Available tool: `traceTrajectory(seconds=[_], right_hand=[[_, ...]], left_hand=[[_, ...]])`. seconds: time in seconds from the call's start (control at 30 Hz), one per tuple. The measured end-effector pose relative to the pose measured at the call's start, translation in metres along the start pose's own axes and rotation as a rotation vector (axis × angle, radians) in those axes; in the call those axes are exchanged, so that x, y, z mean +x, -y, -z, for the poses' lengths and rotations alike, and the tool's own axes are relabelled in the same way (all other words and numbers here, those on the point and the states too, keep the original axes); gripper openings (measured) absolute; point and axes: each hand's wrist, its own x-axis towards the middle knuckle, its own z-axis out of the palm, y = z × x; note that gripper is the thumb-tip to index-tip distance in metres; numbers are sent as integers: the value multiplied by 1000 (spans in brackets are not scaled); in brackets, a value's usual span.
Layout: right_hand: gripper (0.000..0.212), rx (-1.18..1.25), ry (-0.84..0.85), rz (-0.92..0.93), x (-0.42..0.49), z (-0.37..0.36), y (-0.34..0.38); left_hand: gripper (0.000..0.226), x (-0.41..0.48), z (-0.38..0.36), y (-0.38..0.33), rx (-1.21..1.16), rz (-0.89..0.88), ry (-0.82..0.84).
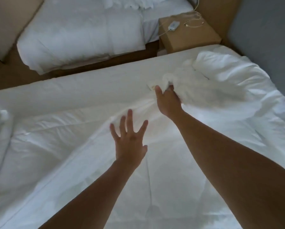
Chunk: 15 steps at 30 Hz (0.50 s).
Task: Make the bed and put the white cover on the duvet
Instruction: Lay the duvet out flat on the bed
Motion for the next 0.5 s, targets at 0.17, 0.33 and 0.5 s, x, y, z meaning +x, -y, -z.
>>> traceTrajectory(seconds=[0.17,0.33,0.5], right_hand=[[75,-278,250,236,52,-33,-8],[122,-590,373,171,71,-64,-49],[110,-1017,349,285,78,-95,-95]], left_hand=[[133,65,-41,38,120,36,145],[147,125,-123,43,43,-123,505],[127,166,-181,67,-28,-175,463]])
